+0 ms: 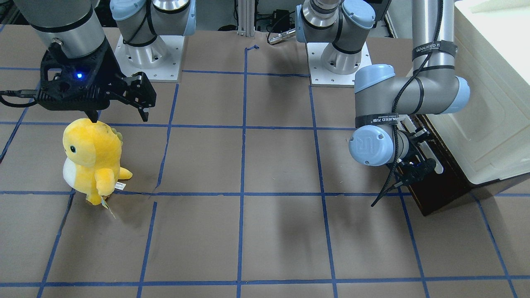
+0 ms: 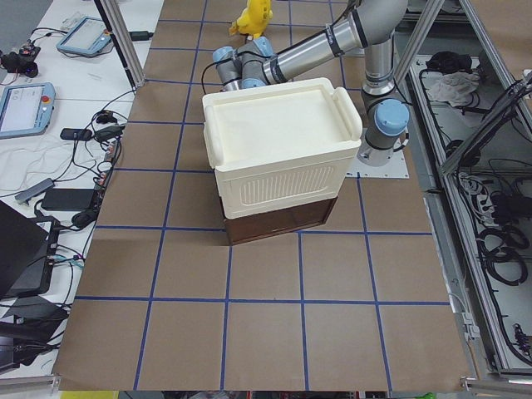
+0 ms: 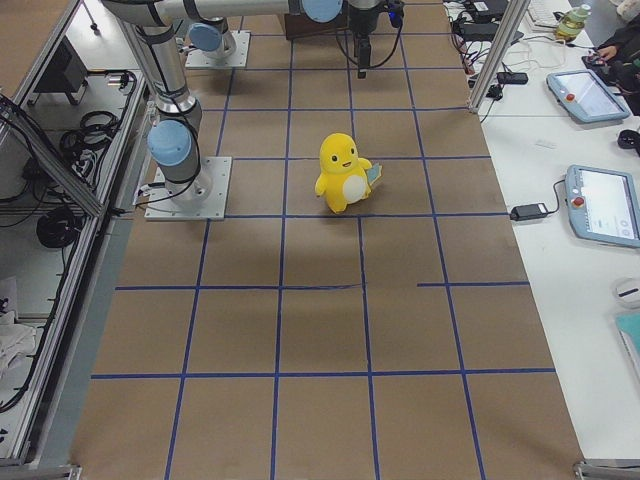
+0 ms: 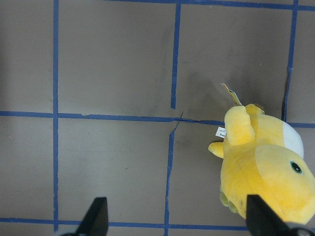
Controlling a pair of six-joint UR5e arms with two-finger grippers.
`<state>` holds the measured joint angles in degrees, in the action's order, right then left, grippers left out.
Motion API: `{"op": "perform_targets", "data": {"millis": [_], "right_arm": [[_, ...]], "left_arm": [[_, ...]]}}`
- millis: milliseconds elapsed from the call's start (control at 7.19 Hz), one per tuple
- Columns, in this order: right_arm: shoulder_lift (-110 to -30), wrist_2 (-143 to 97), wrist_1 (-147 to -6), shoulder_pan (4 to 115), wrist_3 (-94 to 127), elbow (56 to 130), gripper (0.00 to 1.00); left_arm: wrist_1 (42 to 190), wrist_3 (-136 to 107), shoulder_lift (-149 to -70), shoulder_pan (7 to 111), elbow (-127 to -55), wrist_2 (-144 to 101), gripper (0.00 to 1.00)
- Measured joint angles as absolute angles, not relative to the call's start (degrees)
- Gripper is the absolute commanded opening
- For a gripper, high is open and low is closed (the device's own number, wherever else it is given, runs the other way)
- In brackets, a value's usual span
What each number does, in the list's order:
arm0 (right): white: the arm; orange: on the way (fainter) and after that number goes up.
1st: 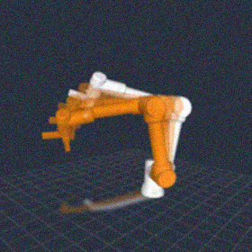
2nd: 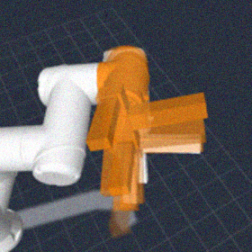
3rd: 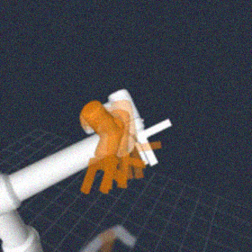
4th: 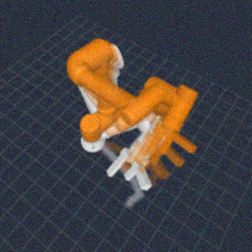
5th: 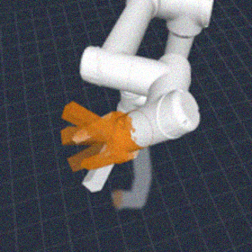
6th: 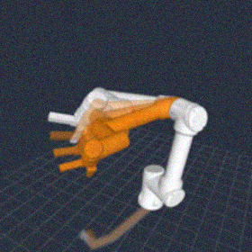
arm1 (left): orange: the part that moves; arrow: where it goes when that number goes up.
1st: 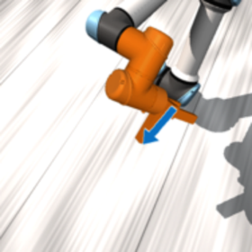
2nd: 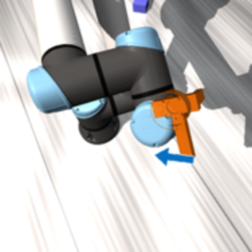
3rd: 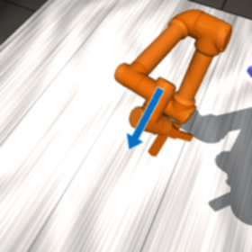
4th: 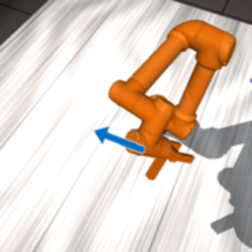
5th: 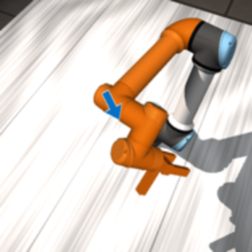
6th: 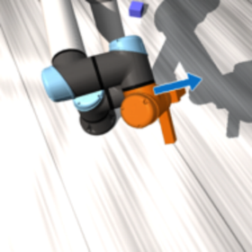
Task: Pull drawer sideways
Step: 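Lower the left gripper around the white handle and close it, then pull the handle with the left gripper, sliding the drawer out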
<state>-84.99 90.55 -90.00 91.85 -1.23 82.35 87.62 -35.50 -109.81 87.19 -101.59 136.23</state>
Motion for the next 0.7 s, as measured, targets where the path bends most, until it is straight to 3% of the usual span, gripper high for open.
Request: {"op": "perform_targets", "data": {"millis": [695], "right_arm": [[-84.99, 90.55, -90.0, 91.84, -1.27, 82.35, 1.0]], "left_arm": [[88.2, -35.71, -110.31, 87.69, -101.2, 136.21, 0.0]]}}
